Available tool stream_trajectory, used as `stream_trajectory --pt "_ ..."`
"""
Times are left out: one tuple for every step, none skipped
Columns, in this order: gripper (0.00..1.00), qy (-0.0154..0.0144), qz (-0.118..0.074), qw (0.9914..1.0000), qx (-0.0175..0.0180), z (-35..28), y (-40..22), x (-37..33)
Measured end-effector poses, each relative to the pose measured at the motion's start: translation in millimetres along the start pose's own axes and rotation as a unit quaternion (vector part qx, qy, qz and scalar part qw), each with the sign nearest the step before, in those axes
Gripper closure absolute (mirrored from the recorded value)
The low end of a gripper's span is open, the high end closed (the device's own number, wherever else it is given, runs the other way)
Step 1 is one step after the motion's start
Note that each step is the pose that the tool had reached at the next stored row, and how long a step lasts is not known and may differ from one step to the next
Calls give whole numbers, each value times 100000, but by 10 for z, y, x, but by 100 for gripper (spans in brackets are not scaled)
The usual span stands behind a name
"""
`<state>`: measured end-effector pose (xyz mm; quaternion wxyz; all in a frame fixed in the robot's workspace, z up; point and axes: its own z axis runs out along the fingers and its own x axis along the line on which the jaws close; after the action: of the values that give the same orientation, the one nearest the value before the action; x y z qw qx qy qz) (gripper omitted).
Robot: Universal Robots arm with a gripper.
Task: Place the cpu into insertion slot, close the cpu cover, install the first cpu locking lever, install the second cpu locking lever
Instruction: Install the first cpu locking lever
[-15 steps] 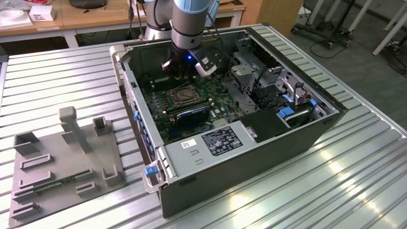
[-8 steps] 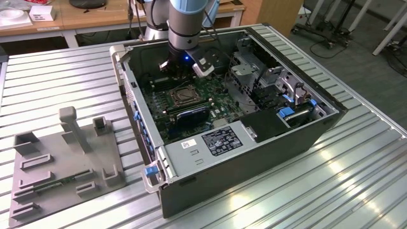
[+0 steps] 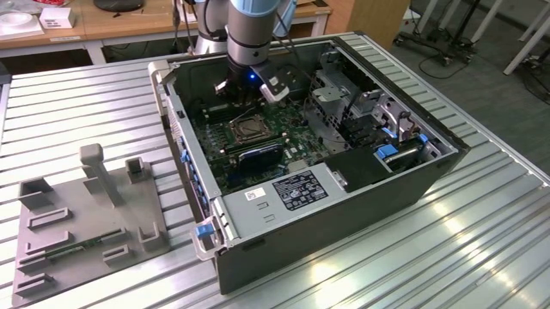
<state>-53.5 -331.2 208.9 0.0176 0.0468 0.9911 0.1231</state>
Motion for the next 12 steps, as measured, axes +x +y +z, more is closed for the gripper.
stream_trajectory --pt "89 3 -2 100000 -3 -14 3 0" --pt "89 2 -1 100000 -8 -27 7 -1" --pt "89 1 -1 100000 -2 -40 10 -1" --pt "89 3 -3 100000 6 -51 13 -1" --pt "89 5 -3 100000 2 -60 15 -2" --pt "89 2 -4 100000 -4 -67 17 -2" --pt "89 3 -3 100000 -3 -71 18 -2" --pt "89 -1 -5 100000 -12 -74 19 -2" --pt "89 -1 -7 100000 -11 -77 20 -2" --pt "89 -10 -16 100000 -13 -80 20 -2" --pt "89 -27 -20 100000 -35 -81 21 -2" --pt "89 -28 -22 100000 -32 -82 20 -2"
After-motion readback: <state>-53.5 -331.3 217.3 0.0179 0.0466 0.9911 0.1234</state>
